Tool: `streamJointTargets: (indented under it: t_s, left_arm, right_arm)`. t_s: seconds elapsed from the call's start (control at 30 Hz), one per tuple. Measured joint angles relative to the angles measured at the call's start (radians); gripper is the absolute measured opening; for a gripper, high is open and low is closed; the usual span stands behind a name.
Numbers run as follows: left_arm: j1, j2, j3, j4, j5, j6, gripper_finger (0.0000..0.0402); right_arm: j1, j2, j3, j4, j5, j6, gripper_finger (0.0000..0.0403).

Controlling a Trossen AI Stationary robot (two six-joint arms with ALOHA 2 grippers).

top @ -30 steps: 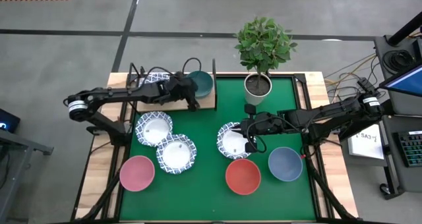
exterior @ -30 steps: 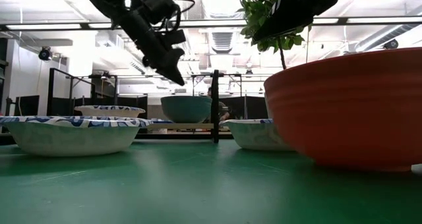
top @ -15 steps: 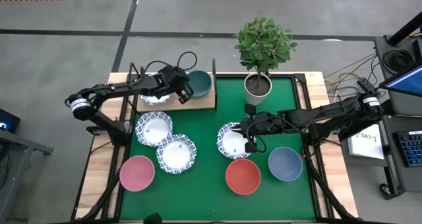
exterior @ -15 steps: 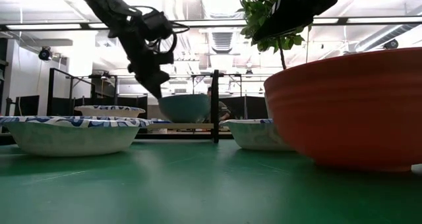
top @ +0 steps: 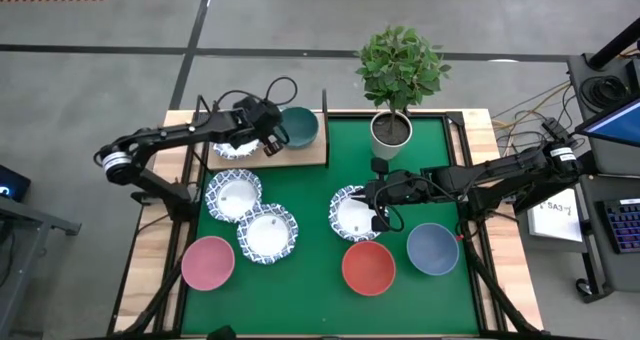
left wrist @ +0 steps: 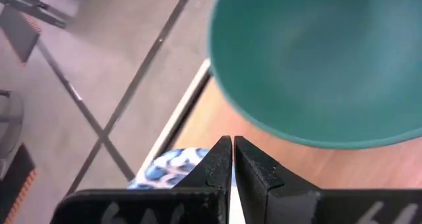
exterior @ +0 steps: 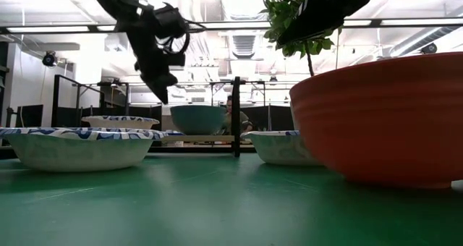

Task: Place and stack bowls onto a shelf
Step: Put the green bowl on the shelf, then stack the white and blue bowl on top of the white and blue bowl

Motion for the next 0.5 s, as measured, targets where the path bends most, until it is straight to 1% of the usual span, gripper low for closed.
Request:
streamJointTargets:
  t_s: [0.13, 0.2, 0.27, 0.37, 0.43, 0.5]
  left_arm:
    - [0.000, -0.011, 0.076, -0.095, -0.006, -0.001, 0.0000]
    - [0.000, -0.012, 0.113, -0.153, 0.034, -0.013, 0.0000]
    - [-0.007, -0.020, 0.131, -0.206, 0.137, -0.036, 0.0000]
    - [-0.033, -0.041, 0.120, -0.257, 0.336, -0.104, 0.0000]
    - [-0.070, -0.068, 0.094, -0.294, 0.453, -0.160, 0.0000]
    - [-0.130, -0.100, 0.069, -0.327, 0.533, -0.208, 0.0000]
  right_arm:
    - [0.000, 0.000, 0.000, 0.000, 0.000, 0.000, 0.0027]
    - [0.000, 0.000, 0.000, -0.002, 0.000, 0.000, 0.0027]
    - [0.000, 0.000, 0.000, -0.008, 0.000, 0.001, 0.0027]
    - [0.000, 0.000, 0.000, -0.014, 0.000, 0.001, 0.0027]
    - [0.000, 0.000, 0.000, -0.015, 0.000, 0.001, 0.0027]
    - [0.000, 0.000, 0.000, -0.014, 0.000, -0.004, 0.0027]
